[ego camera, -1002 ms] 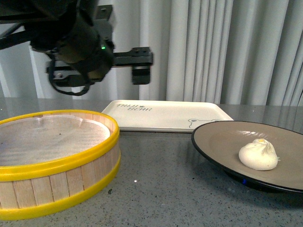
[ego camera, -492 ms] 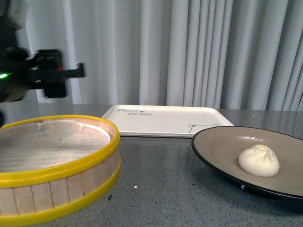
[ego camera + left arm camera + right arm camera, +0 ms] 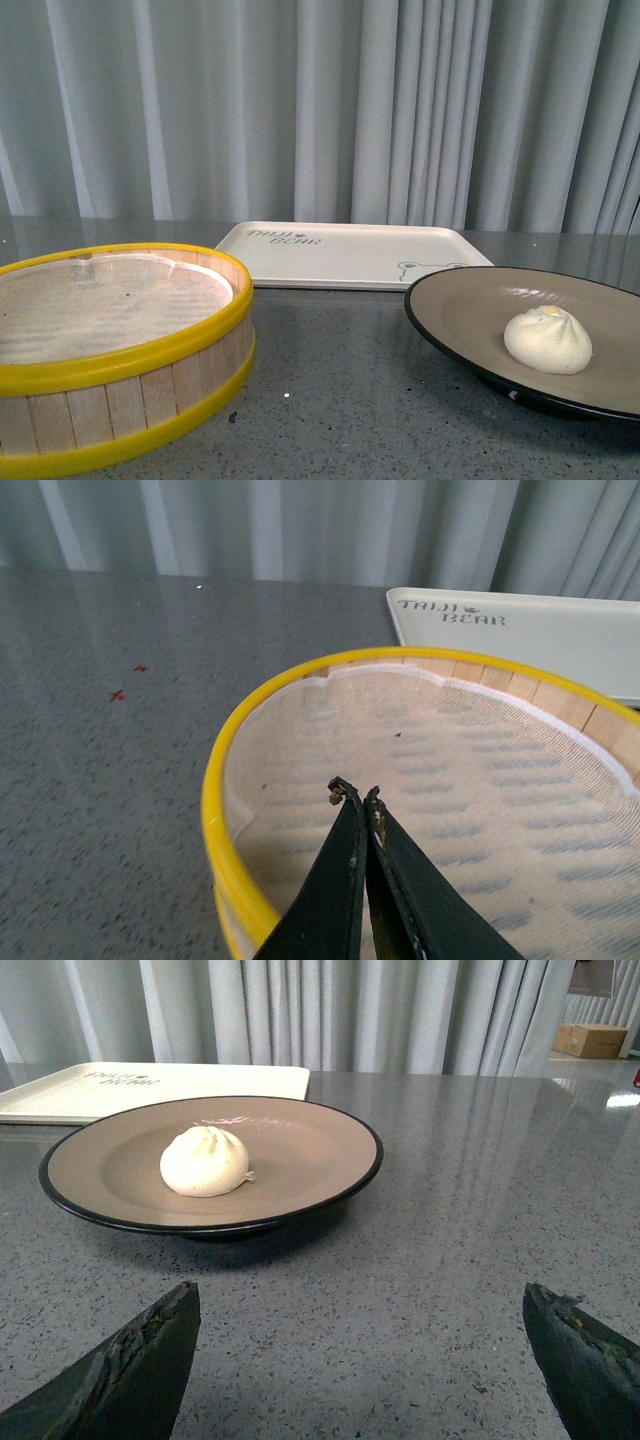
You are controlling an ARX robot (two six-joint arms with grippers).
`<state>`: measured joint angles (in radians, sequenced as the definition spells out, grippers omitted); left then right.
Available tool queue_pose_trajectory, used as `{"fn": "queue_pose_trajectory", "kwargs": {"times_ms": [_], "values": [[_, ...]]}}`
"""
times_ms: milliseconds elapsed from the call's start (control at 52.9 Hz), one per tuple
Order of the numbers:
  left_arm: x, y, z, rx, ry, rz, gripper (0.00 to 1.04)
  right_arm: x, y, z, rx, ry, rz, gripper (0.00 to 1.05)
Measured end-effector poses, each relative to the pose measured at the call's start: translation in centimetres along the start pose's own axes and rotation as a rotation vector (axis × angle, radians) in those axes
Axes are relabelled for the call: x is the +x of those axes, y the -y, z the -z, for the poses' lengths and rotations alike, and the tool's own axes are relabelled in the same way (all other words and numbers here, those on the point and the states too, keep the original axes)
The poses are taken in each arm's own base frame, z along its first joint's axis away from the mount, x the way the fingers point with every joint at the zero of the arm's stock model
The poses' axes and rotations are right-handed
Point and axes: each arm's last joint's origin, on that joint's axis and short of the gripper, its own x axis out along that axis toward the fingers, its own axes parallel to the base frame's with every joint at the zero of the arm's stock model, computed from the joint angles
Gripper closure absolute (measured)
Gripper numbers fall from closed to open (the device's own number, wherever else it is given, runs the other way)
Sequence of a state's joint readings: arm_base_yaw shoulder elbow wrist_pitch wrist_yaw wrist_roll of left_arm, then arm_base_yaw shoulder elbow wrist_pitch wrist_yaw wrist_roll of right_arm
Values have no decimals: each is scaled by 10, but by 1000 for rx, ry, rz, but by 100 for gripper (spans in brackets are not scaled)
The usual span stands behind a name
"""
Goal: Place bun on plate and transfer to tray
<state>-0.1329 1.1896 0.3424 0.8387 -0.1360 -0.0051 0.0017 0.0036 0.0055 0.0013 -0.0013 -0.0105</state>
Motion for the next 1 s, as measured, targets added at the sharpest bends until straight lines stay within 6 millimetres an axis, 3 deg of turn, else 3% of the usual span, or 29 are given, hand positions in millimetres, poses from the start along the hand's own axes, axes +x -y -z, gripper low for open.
{"fn": "queue_pose_trajectory", "kwargs": {"times_ms": [359, 1002], "values": [[-46, -18, 21, 0, 0, 11, 101, 0, 0, 0, 0, 0, 0, 8], [-82, -26, 35, -1, 14, 3, 101, 0, 0, 0, 0, 0, 0, 8]]}}
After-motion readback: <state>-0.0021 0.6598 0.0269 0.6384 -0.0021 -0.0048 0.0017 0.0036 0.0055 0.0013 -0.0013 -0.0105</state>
